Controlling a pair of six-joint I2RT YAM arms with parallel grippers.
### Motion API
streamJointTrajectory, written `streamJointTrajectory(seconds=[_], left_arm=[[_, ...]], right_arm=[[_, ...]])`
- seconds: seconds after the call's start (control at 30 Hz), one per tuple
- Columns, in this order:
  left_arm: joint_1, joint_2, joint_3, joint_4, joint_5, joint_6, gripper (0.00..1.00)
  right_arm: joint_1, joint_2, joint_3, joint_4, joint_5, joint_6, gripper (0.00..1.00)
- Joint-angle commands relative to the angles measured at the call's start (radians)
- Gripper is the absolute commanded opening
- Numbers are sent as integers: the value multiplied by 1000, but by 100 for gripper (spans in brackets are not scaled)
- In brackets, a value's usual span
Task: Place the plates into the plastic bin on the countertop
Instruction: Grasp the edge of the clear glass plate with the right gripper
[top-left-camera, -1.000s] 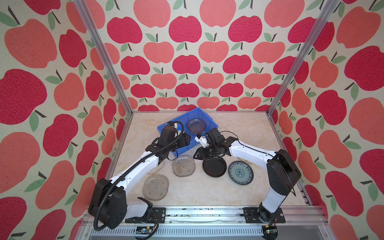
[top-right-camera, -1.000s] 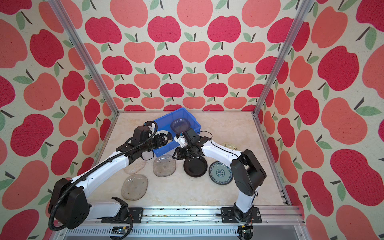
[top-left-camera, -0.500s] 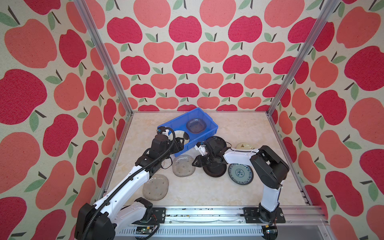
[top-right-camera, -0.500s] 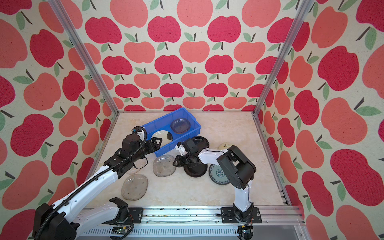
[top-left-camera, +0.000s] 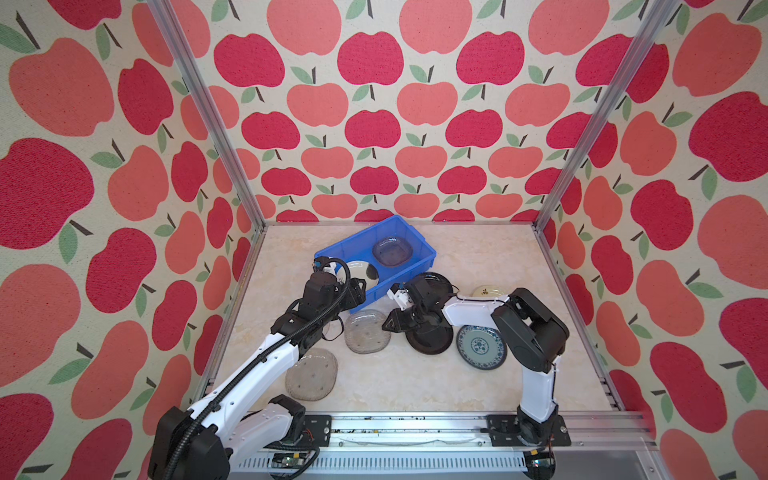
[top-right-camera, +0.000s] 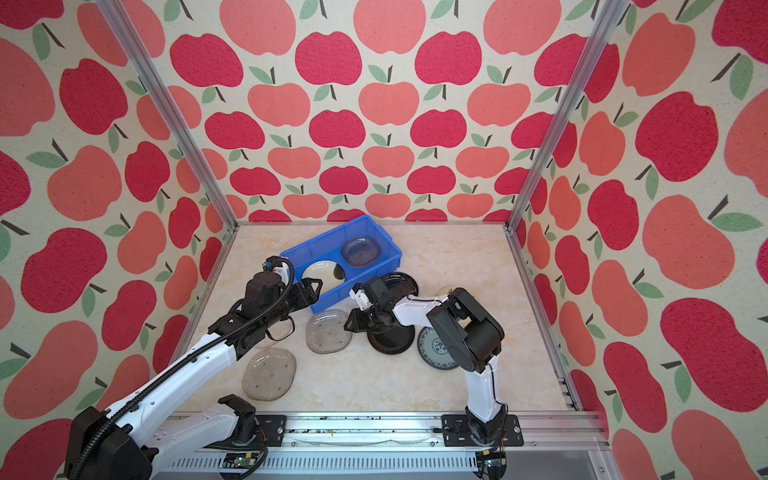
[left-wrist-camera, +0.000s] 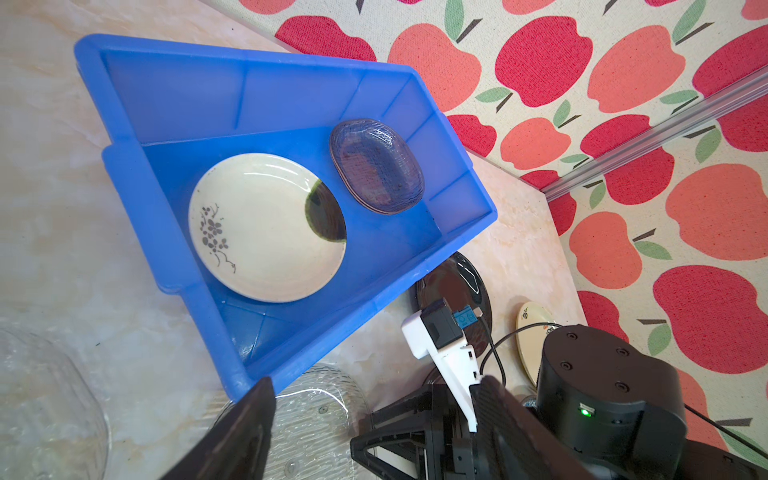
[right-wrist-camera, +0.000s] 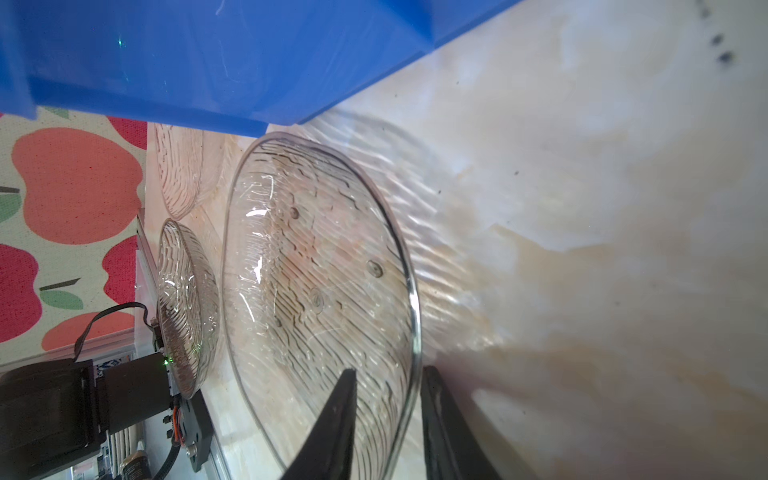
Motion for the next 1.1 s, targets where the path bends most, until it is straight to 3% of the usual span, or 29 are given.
streamJointTrajectory(seconds=[0.0,0.23,0.73,1.07], left_arm=[[1,13,-4,-1,-22,20,79],[5,21,-12,1,-23,25,78],[23,39,9,10,-13,45,79],[50,81,97,-7,41,66,80]], right_arm=[[-3,26,24,-52,15,12,24],[-3,26,36,-76,25,2,20],[-1,-20,58,-125,19,-29,0],[-2,-203,137,-454,43,-114,0]])
